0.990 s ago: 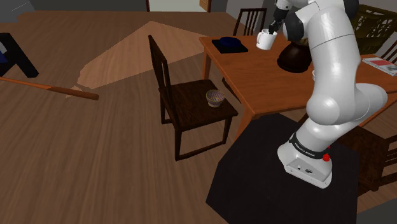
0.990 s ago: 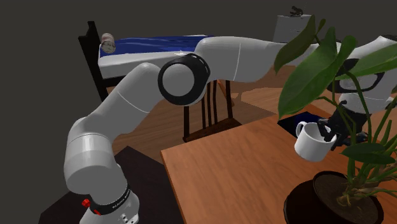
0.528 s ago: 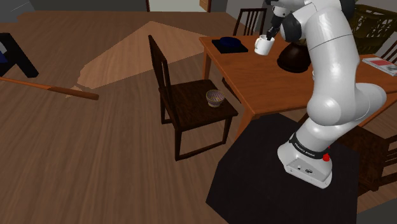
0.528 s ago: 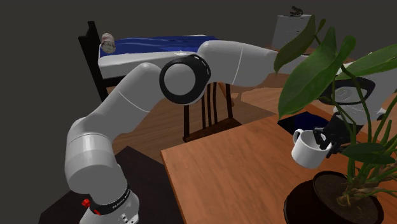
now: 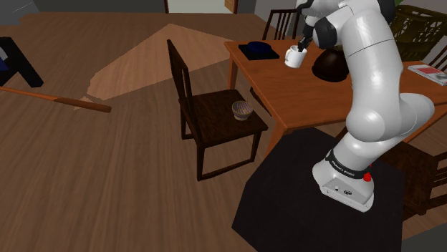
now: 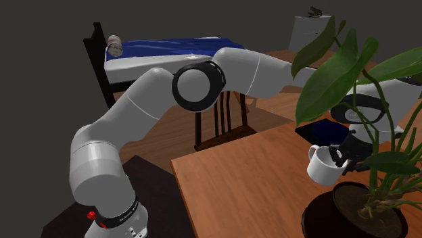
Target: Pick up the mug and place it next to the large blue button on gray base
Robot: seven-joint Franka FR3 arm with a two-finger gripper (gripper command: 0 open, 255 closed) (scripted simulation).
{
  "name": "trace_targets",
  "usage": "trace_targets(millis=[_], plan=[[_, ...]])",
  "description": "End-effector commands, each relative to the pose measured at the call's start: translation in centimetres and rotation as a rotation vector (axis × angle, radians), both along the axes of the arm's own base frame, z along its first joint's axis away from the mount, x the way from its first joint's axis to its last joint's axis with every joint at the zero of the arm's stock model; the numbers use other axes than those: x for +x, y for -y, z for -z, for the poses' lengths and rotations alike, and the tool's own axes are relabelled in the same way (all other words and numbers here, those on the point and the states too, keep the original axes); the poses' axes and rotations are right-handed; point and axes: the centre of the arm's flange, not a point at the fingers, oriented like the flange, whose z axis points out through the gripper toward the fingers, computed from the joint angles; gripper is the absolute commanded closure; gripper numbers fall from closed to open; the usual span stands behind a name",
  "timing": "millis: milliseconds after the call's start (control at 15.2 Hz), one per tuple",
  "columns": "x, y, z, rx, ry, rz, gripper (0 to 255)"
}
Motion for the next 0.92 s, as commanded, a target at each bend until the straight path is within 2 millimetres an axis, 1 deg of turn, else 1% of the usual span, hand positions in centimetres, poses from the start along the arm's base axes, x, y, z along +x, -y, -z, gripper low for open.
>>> trace_targets(millis=[0, 330, 396, 726, 858], plan=[[0.0, 0.0, 0.1, -0.001, 0.001, 0.0, 255], [0.0, 0.0, 0.1, -0.001, 0.001, 0.0, 255], [0.0, 0.0, 0.1, -0.001, 0.001, 0.0, 0], [0.0, 0.0, 0.2, -0.001, 0.001, 0.0, 0], [-0.1, 0.0, -2.5, -0.001, 0.001, 0.0, 0]])
